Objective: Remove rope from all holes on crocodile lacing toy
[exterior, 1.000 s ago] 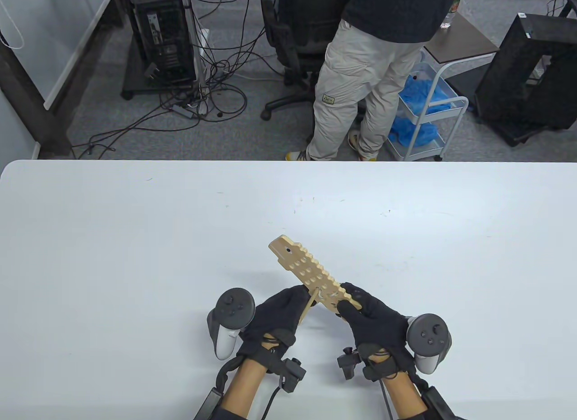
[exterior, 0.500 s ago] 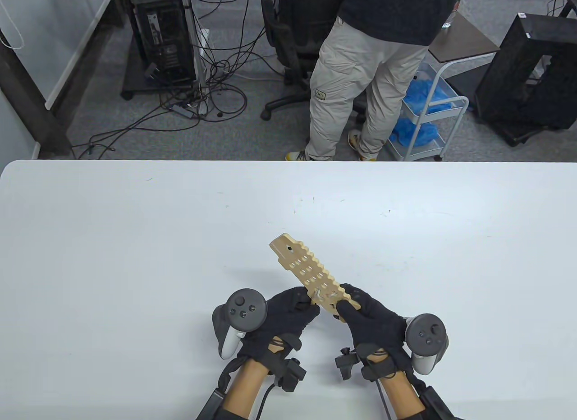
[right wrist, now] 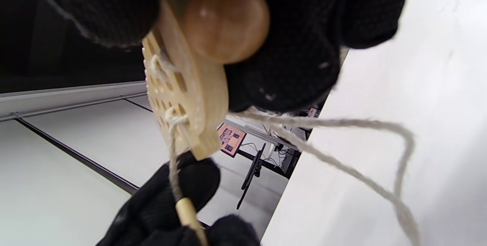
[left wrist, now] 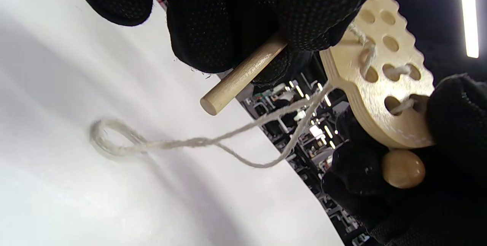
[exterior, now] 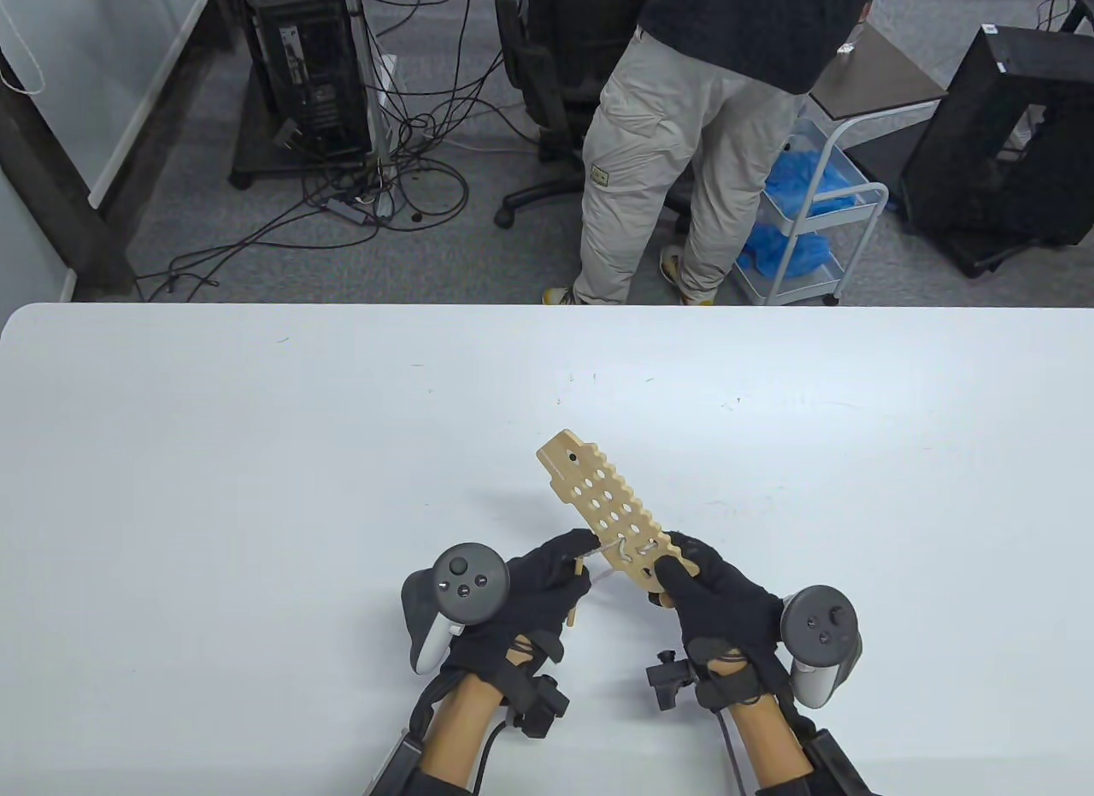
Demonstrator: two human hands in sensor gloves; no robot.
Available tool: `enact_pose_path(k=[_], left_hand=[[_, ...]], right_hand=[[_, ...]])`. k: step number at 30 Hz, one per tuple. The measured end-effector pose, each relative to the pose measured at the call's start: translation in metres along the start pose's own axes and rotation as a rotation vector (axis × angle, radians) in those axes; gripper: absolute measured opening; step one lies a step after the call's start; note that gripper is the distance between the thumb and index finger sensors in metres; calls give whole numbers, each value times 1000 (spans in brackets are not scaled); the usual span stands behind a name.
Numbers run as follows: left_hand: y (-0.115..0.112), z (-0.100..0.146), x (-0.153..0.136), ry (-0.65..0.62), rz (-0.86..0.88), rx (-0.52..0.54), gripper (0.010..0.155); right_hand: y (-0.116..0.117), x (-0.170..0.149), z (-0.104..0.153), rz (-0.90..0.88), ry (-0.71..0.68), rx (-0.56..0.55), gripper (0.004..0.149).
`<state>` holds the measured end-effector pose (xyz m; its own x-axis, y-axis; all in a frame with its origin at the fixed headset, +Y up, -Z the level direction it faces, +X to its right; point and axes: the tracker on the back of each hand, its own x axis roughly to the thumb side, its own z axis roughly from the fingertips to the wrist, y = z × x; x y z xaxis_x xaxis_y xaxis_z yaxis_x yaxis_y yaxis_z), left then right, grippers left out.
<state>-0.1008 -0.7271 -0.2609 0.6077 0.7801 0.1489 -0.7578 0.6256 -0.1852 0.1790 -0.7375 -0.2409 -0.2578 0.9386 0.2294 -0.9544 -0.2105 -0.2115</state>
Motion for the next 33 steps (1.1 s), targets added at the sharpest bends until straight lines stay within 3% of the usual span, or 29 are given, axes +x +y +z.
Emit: enact_pose_path(k=[10,33], left_hand=[[9,1,-5,30,-50,85,48],[23,1,-20,94,-15,150,46]], right_hand=[[-9,-6,-3,-40,64,-51,48],[-27,-20,-6,-81,180,-142,48]])
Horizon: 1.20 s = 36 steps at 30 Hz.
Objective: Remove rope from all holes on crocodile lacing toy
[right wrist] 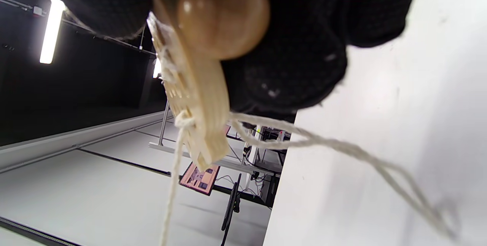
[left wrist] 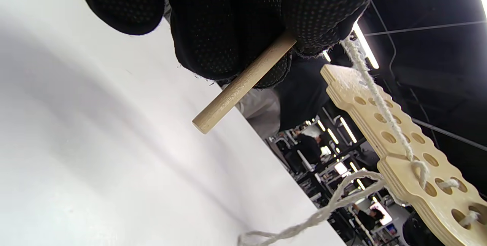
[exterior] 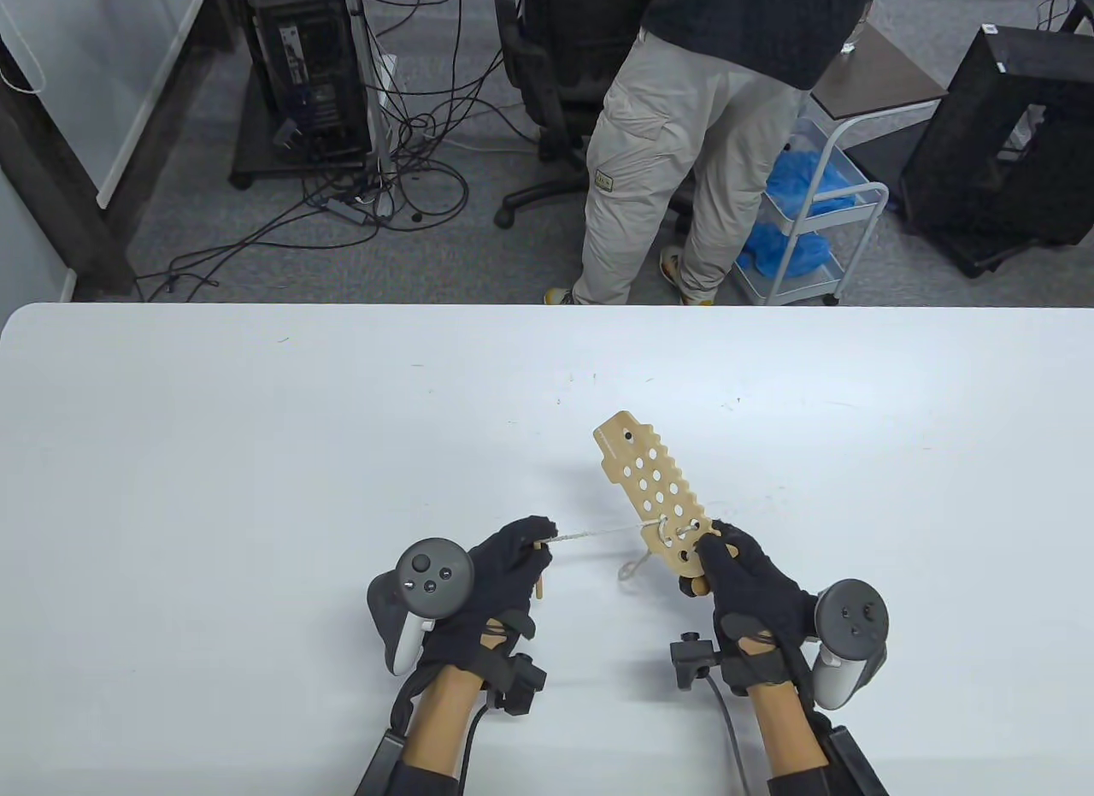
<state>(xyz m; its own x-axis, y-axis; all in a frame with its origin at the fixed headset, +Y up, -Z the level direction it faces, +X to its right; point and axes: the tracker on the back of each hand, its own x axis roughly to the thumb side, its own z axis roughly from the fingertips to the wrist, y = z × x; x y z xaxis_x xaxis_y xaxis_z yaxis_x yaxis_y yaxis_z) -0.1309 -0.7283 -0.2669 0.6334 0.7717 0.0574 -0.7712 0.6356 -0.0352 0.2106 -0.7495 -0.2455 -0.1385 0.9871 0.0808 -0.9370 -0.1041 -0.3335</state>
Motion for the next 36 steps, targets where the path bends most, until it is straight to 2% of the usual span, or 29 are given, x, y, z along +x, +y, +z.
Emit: enact_pose_path(k=[17,36], left_hand=[[9,-1,-8,31,30,49,47],[17,-2,-18,71,72,91,47]], right_hand=[[-17,-16,-6,-128,146,-83,48],[-27,-22,-10,-230,209,-110,49]])
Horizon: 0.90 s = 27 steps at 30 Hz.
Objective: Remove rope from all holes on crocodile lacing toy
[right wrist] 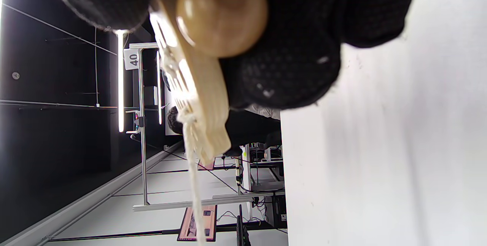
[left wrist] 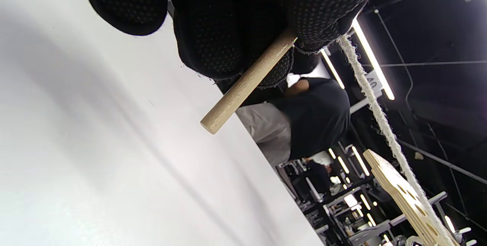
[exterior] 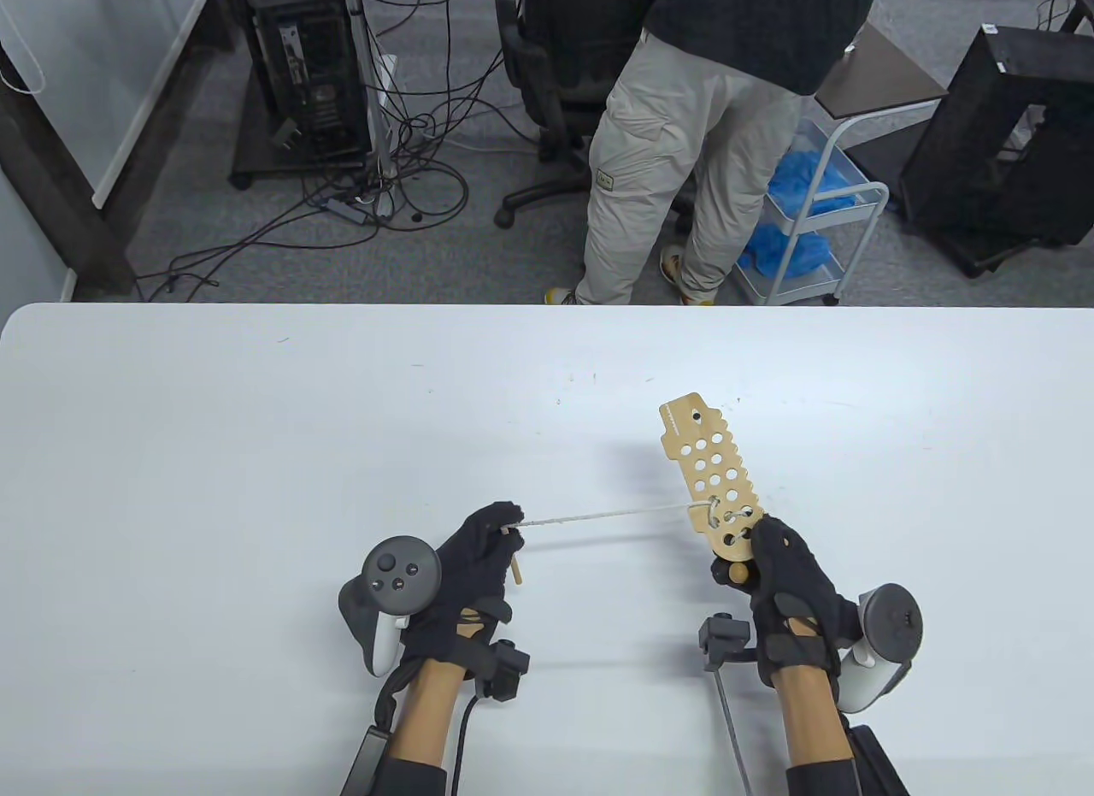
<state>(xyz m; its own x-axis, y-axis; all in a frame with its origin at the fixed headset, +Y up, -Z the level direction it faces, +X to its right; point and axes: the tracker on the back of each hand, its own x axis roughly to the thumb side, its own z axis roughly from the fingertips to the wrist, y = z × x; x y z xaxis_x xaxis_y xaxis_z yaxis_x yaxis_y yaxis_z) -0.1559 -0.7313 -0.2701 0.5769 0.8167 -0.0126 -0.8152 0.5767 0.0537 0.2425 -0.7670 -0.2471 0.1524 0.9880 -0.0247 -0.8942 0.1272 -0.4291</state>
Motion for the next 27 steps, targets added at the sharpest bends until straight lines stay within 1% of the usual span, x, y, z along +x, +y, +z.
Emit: enact_pose_path(k=[9,17,25,27], left_hand=[[4,0,-4,22,14,26,46],[8,-1,-7,37,33,58,47],[10,-1,-10,52,50,66,47],[12,0,-10,52,59,85,48]], right_hand=[[-3,-1,0,-30,21,-8,50],[-7,-2,-1,-90,53,-24,50],[-11,-4,-2,-137,82,-39,50],[-12,-4,-2,-151,88,-44,50]])
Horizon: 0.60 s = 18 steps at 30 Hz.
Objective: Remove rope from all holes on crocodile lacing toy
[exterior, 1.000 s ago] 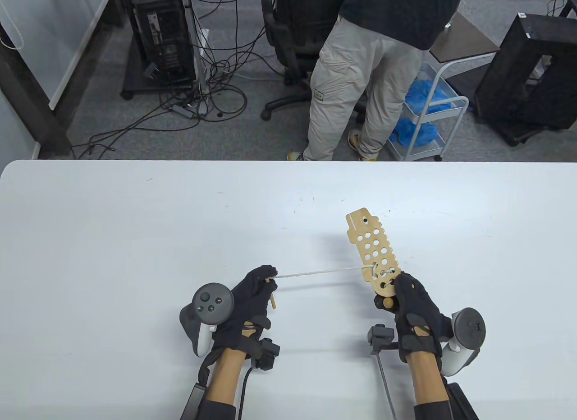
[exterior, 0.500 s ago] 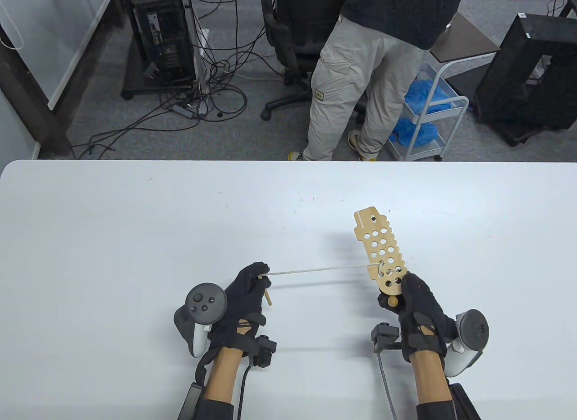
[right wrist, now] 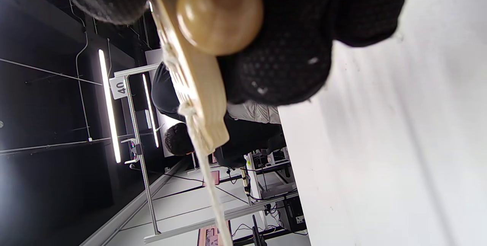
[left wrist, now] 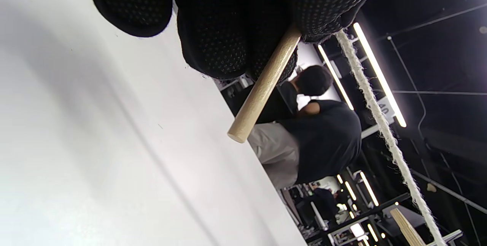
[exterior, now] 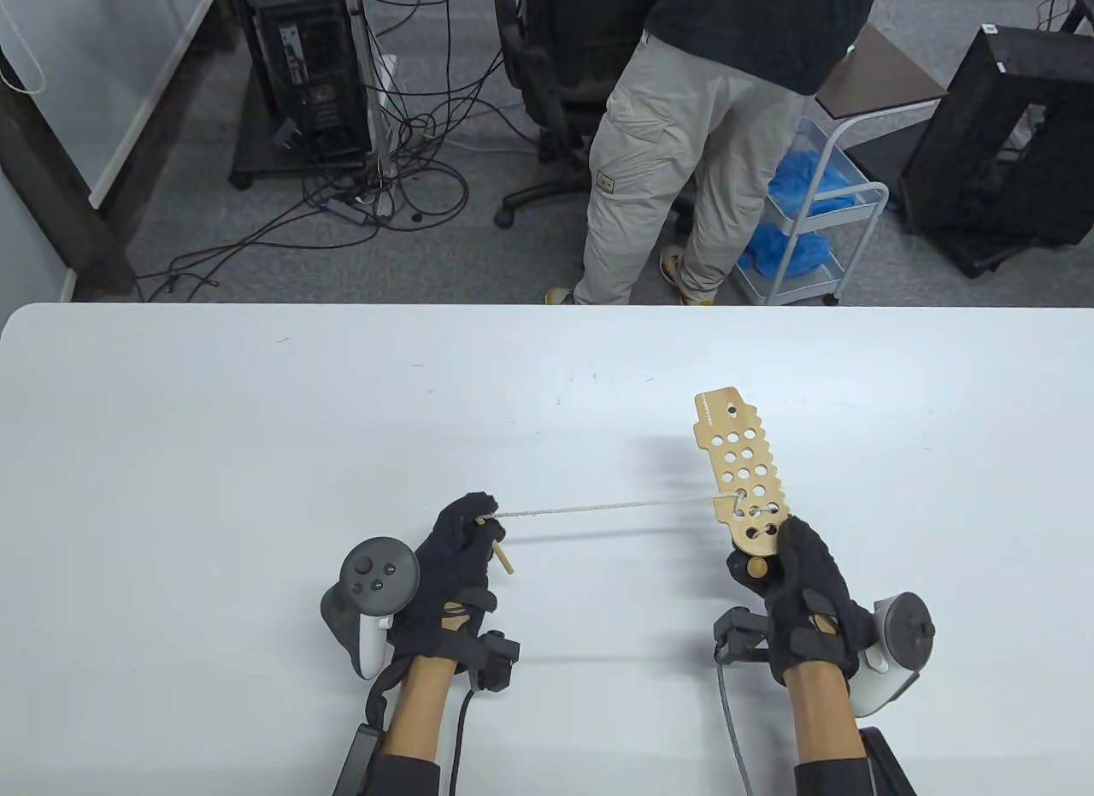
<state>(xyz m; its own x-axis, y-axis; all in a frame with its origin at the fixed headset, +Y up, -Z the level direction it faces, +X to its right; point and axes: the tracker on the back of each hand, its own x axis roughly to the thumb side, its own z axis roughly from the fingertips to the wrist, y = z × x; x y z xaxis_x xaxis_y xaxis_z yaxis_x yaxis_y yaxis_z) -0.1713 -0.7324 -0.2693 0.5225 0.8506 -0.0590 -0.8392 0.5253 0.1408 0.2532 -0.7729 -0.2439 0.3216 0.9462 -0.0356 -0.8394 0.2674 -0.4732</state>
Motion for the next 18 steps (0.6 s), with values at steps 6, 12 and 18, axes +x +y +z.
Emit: enact_pose_path(k=[6,12,18], left_hand=[[6,1,-4,29,37,48,47],[7,0,-9,60,82,45,44],[7,0,-9,65,84,47,43]], right_hand=[[-1,-2,0,-48,16,3,50],[-3,-2,-1,-97,30,-2,50],[-4,-2,-1,-137,42,-3,50]])
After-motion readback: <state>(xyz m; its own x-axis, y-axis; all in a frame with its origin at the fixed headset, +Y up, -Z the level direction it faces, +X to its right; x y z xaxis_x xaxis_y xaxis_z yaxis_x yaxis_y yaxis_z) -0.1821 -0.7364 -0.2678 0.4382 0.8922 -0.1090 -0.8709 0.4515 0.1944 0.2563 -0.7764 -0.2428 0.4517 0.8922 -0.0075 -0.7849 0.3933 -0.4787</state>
